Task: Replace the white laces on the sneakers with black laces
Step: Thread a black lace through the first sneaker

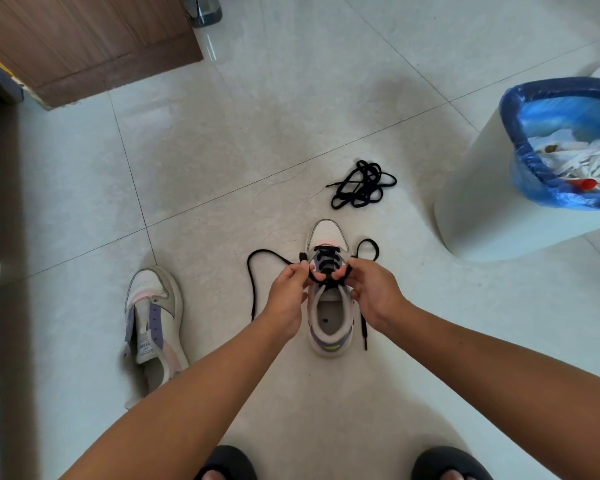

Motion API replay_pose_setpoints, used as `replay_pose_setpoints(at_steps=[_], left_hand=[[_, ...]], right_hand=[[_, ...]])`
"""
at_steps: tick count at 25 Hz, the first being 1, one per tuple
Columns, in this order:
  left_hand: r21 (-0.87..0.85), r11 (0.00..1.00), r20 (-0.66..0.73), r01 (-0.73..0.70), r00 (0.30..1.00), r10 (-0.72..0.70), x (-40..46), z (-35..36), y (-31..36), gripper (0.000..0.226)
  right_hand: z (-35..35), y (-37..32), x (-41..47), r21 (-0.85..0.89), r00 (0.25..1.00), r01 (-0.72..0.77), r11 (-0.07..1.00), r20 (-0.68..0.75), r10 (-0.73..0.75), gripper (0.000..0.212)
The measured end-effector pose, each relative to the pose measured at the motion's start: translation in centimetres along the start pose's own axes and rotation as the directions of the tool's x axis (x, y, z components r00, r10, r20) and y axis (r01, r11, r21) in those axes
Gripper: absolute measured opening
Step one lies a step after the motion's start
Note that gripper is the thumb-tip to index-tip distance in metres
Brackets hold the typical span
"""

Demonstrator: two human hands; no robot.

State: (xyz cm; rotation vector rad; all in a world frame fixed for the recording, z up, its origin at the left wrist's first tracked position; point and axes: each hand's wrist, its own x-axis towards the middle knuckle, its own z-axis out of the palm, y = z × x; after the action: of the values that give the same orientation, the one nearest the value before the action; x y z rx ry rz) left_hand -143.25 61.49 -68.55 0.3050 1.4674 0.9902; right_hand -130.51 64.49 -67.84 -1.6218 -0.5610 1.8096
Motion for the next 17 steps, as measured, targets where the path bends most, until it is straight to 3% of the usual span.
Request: replay_pose_setpoints(at_steps=[4,6,8,10,13,17], left_hand=[[0.043,0.991,-0.050,0.124,0.991,-0.121,0.0,0.1,-0.3,0.022],[0.074,0.986,-0.053,0.148,0.988,-0.145,-0.2,0.0,-0.5,0.021],[0.135,0.989,-0.011,0.055,0.999,-0.054,-0.4,-0.2,-0.2,0.020],[0.256,0.957,0.069,-0.138,0.990,0.125,-0.5,-0.5,0.6,0.017],[0.396,0.853,0.234,-0.340,0.936,0.265,-0.3,-0.8,1.3,0.014],[0.551,0.721,0.418,-0.420,0.887,0.198,0.0,-1.5,1.8,0.009]], right_hand=[[-1.0,0.0,0.4,-0.043,0.990,-0.076,0.996,0.116,0.081,0.026],[-1.3,0.0,0.1,-0.174,0.987,-0.020,0.985,0.155,0.048,0.019],[-0.9,-0.5,-0.1,-0.385,0.977,0.092,0.918,0.215,-0.007,0.014],[-0.2,-1.2,-0.3,-0.564,0.951,0.214,0.798,0.307,-0.038,0.016],[0.6,-1.5,-0.6,-0.694,0.911,0.315,0.647,0.412,-0.002,0.017],[0.1,-1.7,-0.7,-0.637,0.910,0.234,0.735,0.410,0.065,0.025]])
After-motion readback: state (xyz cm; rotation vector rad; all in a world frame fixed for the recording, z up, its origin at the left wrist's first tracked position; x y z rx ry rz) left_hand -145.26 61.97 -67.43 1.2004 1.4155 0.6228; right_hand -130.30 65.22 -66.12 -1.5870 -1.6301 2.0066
